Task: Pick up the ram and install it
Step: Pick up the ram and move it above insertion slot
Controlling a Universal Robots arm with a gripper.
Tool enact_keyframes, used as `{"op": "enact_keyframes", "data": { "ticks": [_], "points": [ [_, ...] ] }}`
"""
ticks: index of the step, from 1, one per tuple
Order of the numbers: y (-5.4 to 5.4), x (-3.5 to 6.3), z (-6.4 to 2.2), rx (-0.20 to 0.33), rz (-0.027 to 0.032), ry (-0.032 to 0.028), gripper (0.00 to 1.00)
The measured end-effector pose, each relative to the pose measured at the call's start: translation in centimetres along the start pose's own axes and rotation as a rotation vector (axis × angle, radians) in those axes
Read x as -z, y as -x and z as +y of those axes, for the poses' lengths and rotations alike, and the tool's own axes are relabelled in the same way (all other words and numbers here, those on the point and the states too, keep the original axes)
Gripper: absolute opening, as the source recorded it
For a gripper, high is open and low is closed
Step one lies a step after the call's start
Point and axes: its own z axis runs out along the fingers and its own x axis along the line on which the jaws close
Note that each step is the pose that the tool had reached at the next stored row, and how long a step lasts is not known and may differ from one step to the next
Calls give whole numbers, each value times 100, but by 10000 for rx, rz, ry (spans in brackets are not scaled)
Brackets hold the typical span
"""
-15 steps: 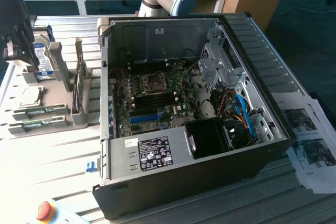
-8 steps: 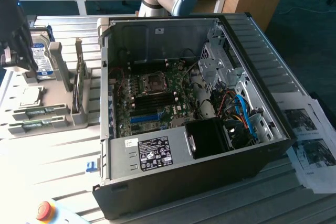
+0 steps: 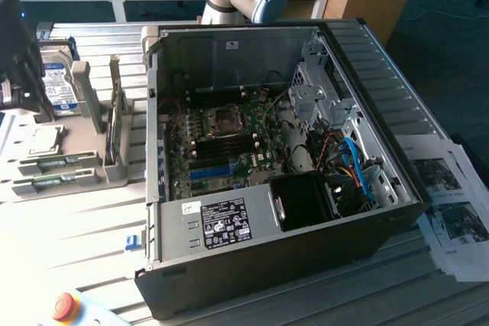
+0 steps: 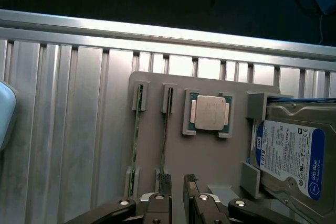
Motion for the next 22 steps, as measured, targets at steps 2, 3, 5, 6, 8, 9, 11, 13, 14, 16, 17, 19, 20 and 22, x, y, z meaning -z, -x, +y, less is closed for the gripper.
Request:
{"op": "enact_keyframes", "data": {
  "ticks": [2, 3, 5, 6, 8, 9, 11, 13, 14, 16, 17, 19, 20, 22],
  "points": [
    [-44, 4, 2, 1, 0, 0, 24],
    [-64, 5, 3, 1, 1, 1, 24],
    [-100, 8, 5, -1, 0, 1, 24],
    [-120, 9, 6, 0, 1, 1, 24],
    [-155, 11, 8, 0, 0, 1, 24],
    [-173, 12, 9, -1, 0, 0, 24],
    [-200, 13, 10, 0, 0, 1, 24],
    [-225, 15, 12, 0, 1, 3, 24],
    [-232, 16, 12, 0, 1, 4, 24],
    [-232, 15, 12, 0, 1, 2, 24],
    [-232, 15, 12, -1, 0, 2, 24],
    [-233, 14, 12, 0, 0, 1, 24],
    [-235, 8, 12, 0, -3, 0, 24],
    [-245, -22, 12, 2, -37, 0, 24]
  ]
}}
